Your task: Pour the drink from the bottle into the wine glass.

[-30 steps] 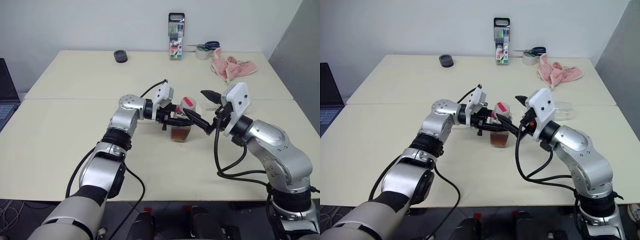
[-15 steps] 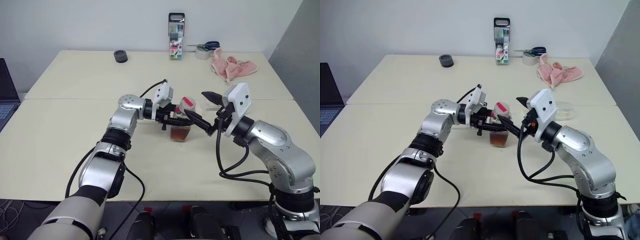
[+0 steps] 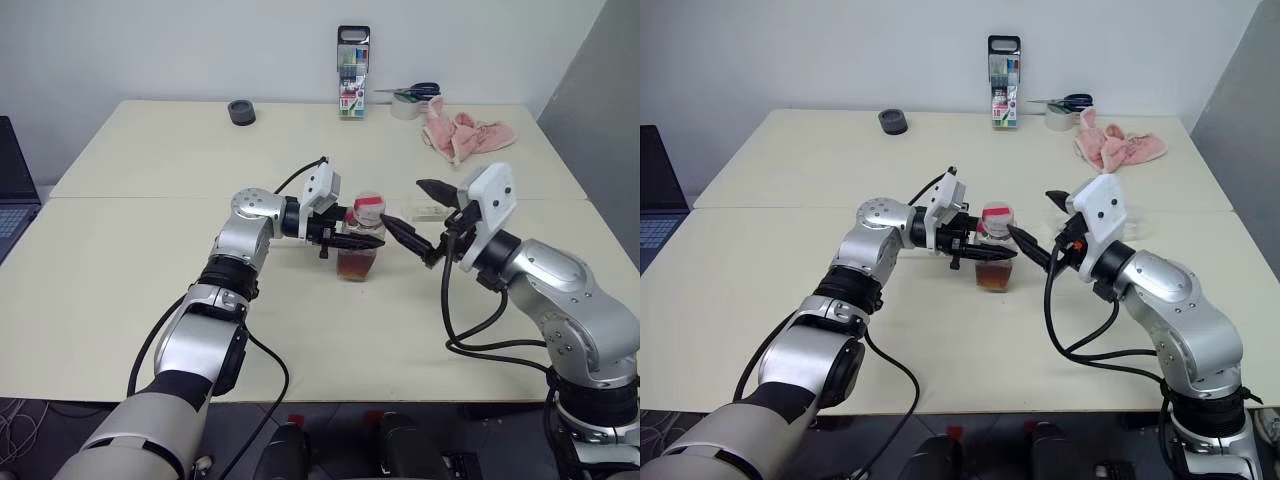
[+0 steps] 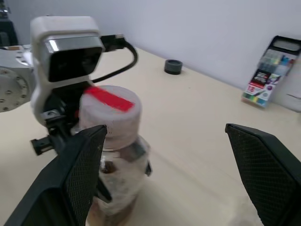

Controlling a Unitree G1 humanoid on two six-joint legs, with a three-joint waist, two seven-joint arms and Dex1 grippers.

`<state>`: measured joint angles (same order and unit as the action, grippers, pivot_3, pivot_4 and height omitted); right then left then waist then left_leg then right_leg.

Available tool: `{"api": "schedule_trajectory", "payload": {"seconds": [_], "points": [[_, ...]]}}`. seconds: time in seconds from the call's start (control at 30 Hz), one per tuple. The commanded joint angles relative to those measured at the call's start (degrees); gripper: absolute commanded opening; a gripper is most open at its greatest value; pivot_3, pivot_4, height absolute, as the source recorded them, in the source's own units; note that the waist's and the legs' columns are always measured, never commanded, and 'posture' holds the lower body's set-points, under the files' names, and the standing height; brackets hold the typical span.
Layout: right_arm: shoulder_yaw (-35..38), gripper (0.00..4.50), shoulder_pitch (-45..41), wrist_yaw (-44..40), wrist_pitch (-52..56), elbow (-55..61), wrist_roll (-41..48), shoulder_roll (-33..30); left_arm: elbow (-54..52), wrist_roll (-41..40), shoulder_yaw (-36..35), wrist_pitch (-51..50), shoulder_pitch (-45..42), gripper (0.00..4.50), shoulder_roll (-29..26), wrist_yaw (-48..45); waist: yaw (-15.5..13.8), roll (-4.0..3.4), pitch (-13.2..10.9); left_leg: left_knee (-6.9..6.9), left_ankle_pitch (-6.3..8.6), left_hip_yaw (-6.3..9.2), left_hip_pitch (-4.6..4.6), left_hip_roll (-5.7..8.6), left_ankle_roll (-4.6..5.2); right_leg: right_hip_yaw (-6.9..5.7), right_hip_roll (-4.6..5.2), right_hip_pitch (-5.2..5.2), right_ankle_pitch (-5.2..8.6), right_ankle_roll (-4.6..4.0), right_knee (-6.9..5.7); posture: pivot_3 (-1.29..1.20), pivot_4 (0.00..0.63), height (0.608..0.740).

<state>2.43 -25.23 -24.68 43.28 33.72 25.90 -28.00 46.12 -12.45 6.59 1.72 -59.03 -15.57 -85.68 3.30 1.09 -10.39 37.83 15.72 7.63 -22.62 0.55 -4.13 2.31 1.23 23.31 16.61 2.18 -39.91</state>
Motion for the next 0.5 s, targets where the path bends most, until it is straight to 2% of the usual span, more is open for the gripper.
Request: {"api": "schedule_trajectory", "payload": {"seconds": [0.03,0.5], "points": [[1.26,4.29,-0.1,0.41,-0.34,1.47,0.22,-0.44,-0.7,-0.19,-0.36,1.15,-0.55,1.67,0.2,-0.3,0.01,0.0,0.0,0.0,0.0,0.0,0.0,0.0,0.0,0.0,0.0,0.0,0.0,0.0,0.0,0.0,0.15,0.74],[-0.1,4.29,0.07,-0.98,-0.09,3.16,1.99,-0.54,0.18,0.0,-0.68,1.64,-0.92,1.67,0.3,0.34,0.02,0.0,0.0,0.0,0.0,0.0,0.0,0.0,0.0,0.0,-0.01,0.0,0.0,0.0,0.0,0.0,0.15,0.74]]}}
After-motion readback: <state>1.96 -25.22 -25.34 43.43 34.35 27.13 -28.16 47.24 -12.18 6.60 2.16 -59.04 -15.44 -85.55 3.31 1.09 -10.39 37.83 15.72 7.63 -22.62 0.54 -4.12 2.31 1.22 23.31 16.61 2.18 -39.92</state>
